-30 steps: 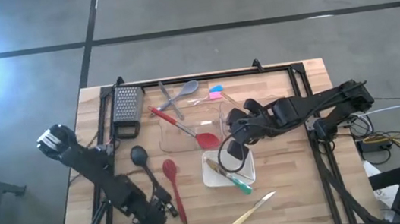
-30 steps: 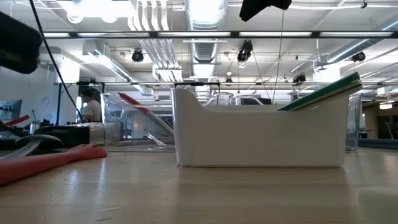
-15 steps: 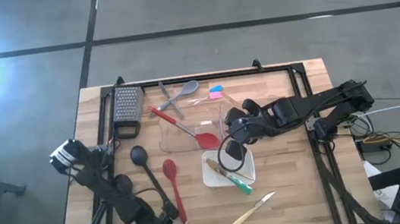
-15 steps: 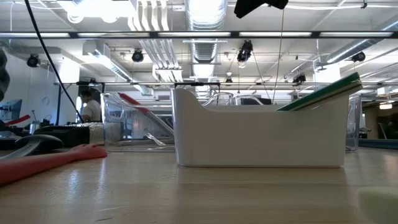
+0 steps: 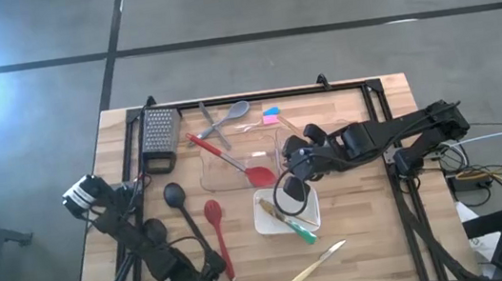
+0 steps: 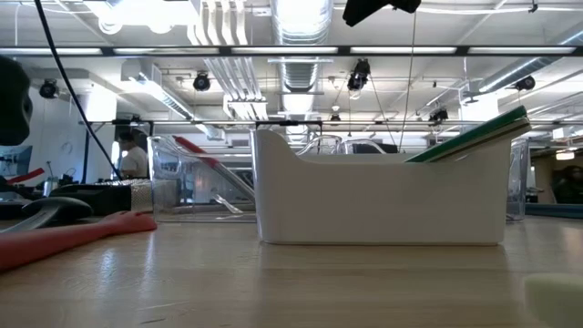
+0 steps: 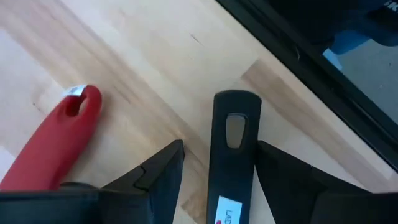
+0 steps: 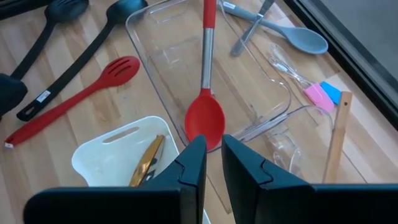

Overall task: Pick & Place Kitchen Items
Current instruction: Put the black serving spoon into the left transparent bin

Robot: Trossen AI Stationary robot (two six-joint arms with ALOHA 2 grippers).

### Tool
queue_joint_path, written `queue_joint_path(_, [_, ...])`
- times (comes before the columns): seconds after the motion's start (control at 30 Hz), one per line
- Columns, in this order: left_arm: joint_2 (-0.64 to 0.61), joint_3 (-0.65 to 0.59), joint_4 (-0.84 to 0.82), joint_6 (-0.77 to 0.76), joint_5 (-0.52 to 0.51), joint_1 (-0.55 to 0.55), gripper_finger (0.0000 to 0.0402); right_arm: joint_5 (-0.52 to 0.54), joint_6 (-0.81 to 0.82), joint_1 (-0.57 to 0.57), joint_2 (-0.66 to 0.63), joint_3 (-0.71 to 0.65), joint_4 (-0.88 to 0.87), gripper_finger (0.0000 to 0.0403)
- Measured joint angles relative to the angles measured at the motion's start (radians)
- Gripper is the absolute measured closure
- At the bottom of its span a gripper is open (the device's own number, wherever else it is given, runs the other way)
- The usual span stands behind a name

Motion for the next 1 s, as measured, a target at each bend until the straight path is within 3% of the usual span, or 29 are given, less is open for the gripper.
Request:
queue_joint_path(0.23, [0.001, -0.001, 0.002, 0.000, 0.000, 0.000, 0.0215, 0.000, -0.004, 0.000, 0.000, 0.000, 0.018, 0.0359])
queue_joint_path(0.47, [0.002, -0.002, 0.013, -0.011, 0.002, 0.000, 0.0304, 0.000, -0.004, 0.000, 0.000, 0.000, 0.018, 0.0359])
queue_joint_path(0.77, [-0.017, 0.014, 0.001, -0.008, 0.060, 0.002, 0.0304, 0.000, -0.012, 0.000, 0.000, 0.000, 0.018, 0.0359])
queue_joint_path(1.0, [-0.151, 0.022, -0.087, 0.001, 0.070, 0.007, 0.0304, 0.000, -0.012, 0.000, 0.000, 0.000, 0.017, 0.0359])
